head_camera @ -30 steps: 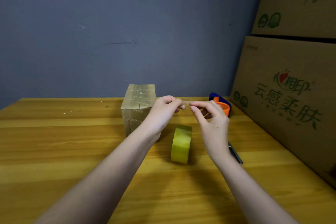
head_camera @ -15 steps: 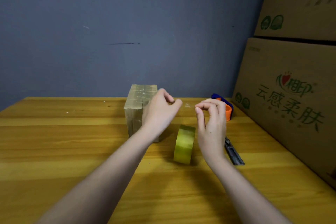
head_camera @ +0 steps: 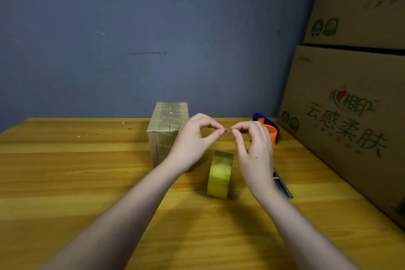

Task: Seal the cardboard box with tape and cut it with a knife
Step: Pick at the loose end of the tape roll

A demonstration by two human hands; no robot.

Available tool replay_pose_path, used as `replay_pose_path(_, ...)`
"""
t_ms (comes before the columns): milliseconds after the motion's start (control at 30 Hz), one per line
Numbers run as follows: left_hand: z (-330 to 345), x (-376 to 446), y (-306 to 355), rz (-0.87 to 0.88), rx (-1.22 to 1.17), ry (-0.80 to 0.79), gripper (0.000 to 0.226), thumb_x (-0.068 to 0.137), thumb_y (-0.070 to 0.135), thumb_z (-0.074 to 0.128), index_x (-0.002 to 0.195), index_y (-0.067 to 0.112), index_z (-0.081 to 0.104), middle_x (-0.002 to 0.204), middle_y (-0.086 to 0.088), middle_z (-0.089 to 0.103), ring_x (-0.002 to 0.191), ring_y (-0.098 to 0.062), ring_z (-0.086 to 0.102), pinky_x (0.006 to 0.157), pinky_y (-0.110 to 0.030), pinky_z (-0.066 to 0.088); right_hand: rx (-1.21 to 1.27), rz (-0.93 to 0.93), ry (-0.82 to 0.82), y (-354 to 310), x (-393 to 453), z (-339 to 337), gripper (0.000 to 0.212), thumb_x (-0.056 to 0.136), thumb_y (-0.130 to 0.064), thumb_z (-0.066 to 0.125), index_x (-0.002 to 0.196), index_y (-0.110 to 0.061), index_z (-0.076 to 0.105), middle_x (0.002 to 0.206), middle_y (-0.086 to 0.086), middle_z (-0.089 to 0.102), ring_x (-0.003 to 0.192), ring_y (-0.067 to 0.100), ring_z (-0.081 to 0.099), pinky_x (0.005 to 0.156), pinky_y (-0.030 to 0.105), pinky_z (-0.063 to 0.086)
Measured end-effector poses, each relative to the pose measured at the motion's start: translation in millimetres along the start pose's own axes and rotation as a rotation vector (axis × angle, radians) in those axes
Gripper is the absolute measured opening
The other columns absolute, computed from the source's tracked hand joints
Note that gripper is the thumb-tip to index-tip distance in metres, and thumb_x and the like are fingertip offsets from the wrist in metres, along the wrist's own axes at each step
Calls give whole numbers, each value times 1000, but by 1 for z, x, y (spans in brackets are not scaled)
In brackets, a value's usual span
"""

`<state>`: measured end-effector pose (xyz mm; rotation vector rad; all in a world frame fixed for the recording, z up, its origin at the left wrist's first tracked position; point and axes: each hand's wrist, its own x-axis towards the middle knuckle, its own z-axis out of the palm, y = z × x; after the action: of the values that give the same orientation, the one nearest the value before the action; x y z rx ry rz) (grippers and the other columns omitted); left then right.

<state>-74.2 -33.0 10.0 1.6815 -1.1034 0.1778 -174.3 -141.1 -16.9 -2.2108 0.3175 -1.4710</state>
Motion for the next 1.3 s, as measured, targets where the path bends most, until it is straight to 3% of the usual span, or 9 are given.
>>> replay_pose_path(200, -1, -1, 4, -100, -211, -68, 16, 84, 13, 67, 75, 27, 68, 80, 8, 70, 79, -4, 64, 79, -19, 51, 326, 171, -152, -1, 6, -8, 21, 89, -20, 61, 110, -21, 56, 93, -12, 67, 95, 3, 62, 81, 16, 48)
replay_pose_path(367, -1, -1, 4, -94, -233, -50, 13, 84, 12, 68, 76, 22, 71, 75, 6, 72, 73, -3, 66, 78, -22, 54, 303, 191, -194, 3, 11, -12, 9, 87, -19, 64, 91, -25, 70, 86, -15, 70, 88, -2, 64, 76, 12, 49)
replay_pose_path(500, -2, -1, -5, -105, -52, -22, 10, 82, 31, 67, 74, 27, 72, 77, 9, 73, 80, -11, 67, 80, -43, 54, 277, 195, -198, 5, 14, -14, 9, 85, -22, 66, 91, -25, 72, 85, -16, 72, 87, -2, 65, 77, 13, 50)
replay_pose_path(733, -6, -8, -5, 67, 473, 27, 32, 92, 43, 47, 75, 23, 63, 77, 5, 70, 75, -17, 62, 67, -31, 45, 295, 199, -277, 5, 19, -18, 14, 89, -21, 59, 95, -25, 71, 85, -13, 72, 86, -2, 66, 77, 13, 52)
replay_pose_path(833, -5, -15, -9, -115, 306, 50, 34, 97, 41, 36, 74, 25, 56, 72, 8, 69, 71, -10, 65, 70, -33, 53, 355, 257, -217, 6, 16, -14, 13, 90, -18, 58, 93, -19, 71, 84, -9, 72, 80, 2, 66, 72, 13, 52)
replay_pose_path(933, 7, -25, -21, -359, 258, -141, 44, 91, 56, 32, 75, 24, 58, 74, 5, 70, 70, -15, 67, 76, -39, 55, 446, 335, -185, 7, 18, -10, 9, 87, -11, 62, 88, -14, 70, 83, 0, 71, 77, 10, 66, 71, 18, 54)
replay_pose_path(1033, 17, -31, -26, -572, 6, -274, 71, 72, 78, 31, 94, 22, 69, 101, -2, 72, 97, -25, 65, 95, -40, 47, 435, 339, -196, 6, 22, -6, 3, 82, -10, 69, 84, -12, 69, 80, -3, 69, 77, 10, 65, 74, 22, 54)
replay_pose_path(1200, 29, -32, -19, -752, -498, -361, 53, 78, 56, 59, 115, 18, 66, 115, -1, 69, 109, -20, 61, 105, -37, 40, 308, 227, -200, 4, 21, -4, 1, 83, -15, 68, 83, -14, 67, 79, -10, 66, 78, 1, 61, 72, 14, 49)
replay_pose_path(1300, 34, -32, -18, -798, -750, -335, 43, 88, 36, 58, 115, 3, 60, 97, -19, 73, 80, -25, 71, 80, -36, 57, 217, 157, -182, 5, 20, -6, 3, 84, -20, 66, 84, -16, 66, 86, -4, 64, 84, 2, 59, 73, 13, 48)
